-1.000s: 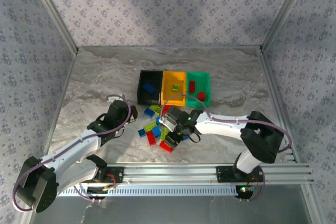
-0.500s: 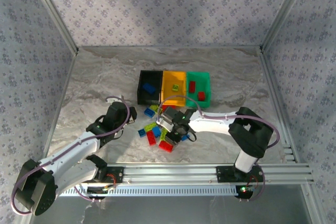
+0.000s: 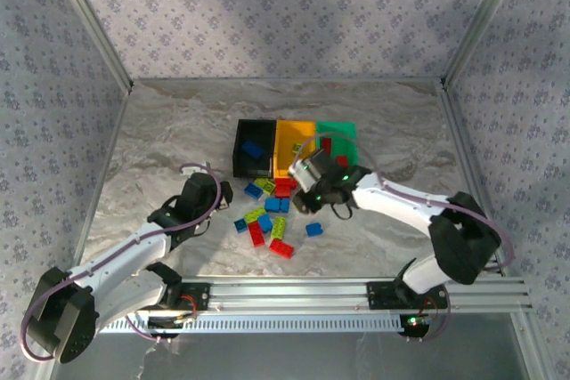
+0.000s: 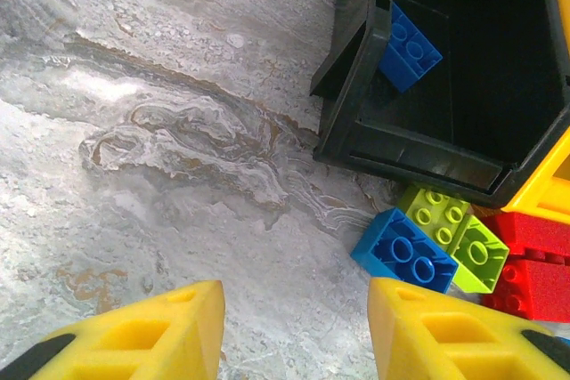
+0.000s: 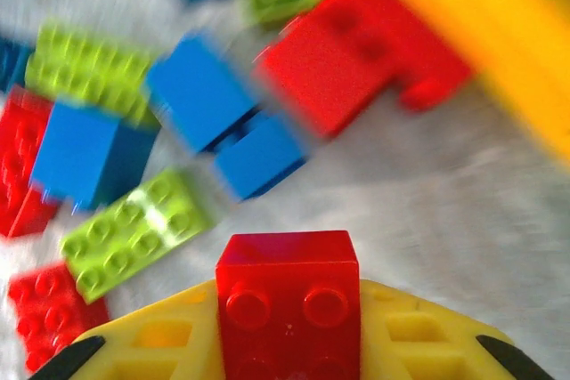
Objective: Sort the legos into containers by color
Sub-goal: Pick up the lego from the bottom-center of the table, then place the lego in the container.
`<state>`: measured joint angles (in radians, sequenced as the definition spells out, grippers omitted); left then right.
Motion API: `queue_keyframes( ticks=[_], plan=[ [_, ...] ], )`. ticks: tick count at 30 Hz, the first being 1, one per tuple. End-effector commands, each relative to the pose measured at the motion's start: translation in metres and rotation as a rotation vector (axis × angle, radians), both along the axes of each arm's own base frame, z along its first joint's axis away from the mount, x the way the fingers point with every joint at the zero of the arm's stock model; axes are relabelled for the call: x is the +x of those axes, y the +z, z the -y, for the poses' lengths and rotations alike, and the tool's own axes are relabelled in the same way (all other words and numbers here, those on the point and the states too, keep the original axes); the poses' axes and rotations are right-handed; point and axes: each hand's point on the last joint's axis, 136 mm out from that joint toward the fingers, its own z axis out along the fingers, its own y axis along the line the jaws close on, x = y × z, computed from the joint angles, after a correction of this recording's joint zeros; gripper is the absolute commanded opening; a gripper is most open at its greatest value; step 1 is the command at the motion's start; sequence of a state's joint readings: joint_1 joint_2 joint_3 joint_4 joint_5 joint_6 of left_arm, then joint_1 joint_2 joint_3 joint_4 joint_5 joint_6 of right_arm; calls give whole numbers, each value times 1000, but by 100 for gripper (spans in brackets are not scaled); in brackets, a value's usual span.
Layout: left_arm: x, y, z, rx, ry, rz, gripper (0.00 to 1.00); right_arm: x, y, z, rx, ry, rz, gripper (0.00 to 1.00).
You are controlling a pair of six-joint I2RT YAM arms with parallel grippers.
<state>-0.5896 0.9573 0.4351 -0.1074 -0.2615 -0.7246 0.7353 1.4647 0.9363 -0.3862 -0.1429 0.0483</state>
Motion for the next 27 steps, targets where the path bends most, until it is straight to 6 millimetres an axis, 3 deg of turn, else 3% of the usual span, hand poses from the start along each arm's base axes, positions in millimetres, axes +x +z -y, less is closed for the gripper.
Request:
queue_keyframes(
  ticks=[1, 4, 9, 13, 16, 22, 27],
  plan=[
    [2, 1, 4, -25, -2, 8, 46, 31, 26, 19, 107, -144, 42, 31],
    [1, 0, 5, -30, -6, 2, 46, 65, 36, 48, 116, -324, 90, 31],
    [-2, 1, 14, -42, -60, -13, 46, 109, 28, 92, 105, -554, 69, 32],
    [-6, -2, 26, -63, -126, -46, 46, 129, 25, 104, 106, -602, 62, 47],
    [-14, -10, 39, -88, -196, -105, 47, 126, 27, 98, 95, -563, 74, 60],
    [-26, -25, 48, -62, -267, -178, 47, 105, 25, 86, 104, -483, 85, 63],
    [-27, -24, 60, -67, -317, -193, 48, 80, 20, 79, 83, -421, 129, 64]
  ],
)
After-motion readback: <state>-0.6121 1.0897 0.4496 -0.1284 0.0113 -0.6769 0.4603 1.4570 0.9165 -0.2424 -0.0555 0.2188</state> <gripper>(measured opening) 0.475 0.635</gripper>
